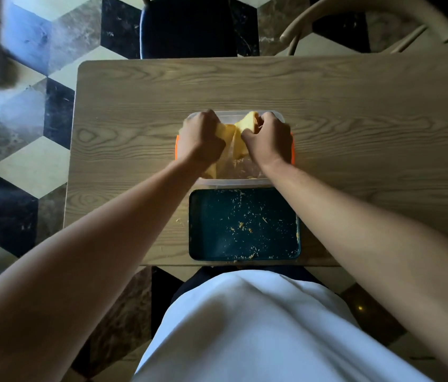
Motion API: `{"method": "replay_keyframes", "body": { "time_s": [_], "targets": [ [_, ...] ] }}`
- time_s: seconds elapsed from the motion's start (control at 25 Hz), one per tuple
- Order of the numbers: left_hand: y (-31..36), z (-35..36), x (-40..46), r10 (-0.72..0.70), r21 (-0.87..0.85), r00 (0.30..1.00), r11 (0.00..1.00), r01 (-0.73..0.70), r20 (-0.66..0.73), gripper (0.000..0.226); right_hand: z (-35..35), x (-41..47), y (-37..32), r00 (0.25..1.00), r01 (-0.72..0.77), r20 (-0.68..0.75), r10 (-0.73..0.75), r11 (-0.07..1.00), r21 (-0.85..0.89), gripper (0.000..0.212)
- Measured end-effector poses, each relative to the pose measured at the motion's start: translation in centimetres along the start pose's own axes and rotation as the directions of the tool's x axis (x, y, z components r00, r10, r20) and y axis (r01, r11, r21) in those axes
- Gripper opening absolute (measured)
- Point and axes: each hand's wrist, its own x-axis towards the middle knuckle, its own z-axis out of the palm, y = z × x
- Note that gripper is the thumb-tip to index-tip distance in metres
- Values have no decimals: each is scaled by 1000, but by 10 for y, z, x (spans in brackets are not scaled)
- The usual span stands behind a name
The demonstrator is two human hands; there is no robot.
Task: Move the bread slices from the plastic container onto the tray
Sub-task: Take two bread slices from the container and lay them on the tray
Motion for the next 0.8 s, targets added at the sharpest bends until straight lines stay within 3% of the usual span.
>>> {"method": "replay_keyframes", "body": {
  "time_s": [0.16,0.28,0.36,0.48,0.64,0.8],
  "targets": [
    [-14,-37,-22,-62,-350,995,936,31,-78,41,-44,-23,10,996,28,-83,-18,993,114,22],
    [-34,-52,-58,-132,-698,991,710,95,1,36,-72,-56,33,997,45,-77,-29,977,210,26],
    [-52,-52,-87,-138,-808,985,565,164,103,33,-89,-82,55,1000,14,-4,-13,941,337,19],
    [-79,-32,-134,-89,-833,958,477,280,271,32,-89,-122,91,986,-119,156,58,902,414,10],
    [-98,21,-159,-197,-702,878,536,470,437,36,-56,-139,127,923,-344,304,235,859,379,15],
    [-101,62,-141,-266,-584,856,639,501,444,35,-27,-124,130,872,-470,341,350,791,391,51]
  ]
}}
